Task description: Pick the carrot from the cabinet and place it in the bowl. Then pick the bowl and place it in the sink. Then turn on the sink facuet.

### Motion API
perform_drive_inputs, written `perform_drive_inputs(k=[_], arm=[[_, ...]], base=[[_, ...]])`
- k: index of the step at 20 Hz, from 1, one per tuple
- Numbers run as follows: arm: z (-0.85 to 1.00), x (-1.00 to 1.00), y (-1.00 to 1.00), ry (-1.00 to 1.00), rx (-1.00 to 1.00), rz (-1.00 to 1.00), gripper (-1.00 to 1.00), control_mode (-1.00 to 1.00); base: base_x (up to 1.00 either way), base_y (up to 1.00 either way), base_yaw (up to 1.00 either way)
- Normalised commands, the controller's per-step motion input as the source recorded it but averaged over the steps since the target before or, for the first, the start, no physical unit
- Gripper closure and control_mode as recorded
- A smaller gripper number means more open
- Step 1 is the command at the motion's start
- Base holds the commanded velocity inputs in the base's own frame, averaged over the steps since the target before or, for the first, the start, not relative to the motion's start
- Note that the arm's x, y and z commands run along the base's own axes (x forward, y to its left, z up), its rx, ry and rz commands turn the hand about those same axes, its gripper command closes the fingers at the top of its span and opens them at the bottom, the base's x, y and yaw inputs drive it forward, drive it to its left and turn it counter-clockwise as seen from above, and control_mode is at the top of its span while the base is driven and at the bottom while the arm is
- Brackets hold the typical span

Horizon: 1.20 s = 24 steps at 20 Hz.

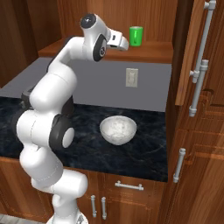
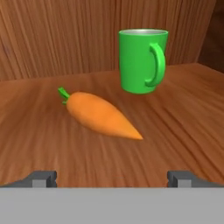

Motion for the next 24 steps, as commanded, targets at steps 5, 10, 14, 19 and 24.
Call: perform_drive_inputs(k=[5, 10, 14, 19, 24], arm=[[0.0, 0.26, -0.02, 0.02, 0.01, 0.0, -1.0, -1.0], [0.0, 0.26, -0.08, 0.02, 0.0, 0.0, -1.0, -1.0], [-0.01, 0.3, -0.16, 0.01, 0.0, 0.0, -1.0, -1.0], [0.0, 0.28, -0.07, 0.01, 0.0, 0.0, -1.0, -1.0], [-0.01, 0.23, 0.0, 0.0, 0.0, 0.0, -1.0, -1.0]], base=[[0.0, 0.0, 0.0], [0.0, 0.0, 0.0], [0.0, 0.0, 0.0], [0.0, 0.0, 0.0], [0.0, 0.0, 0.0]])
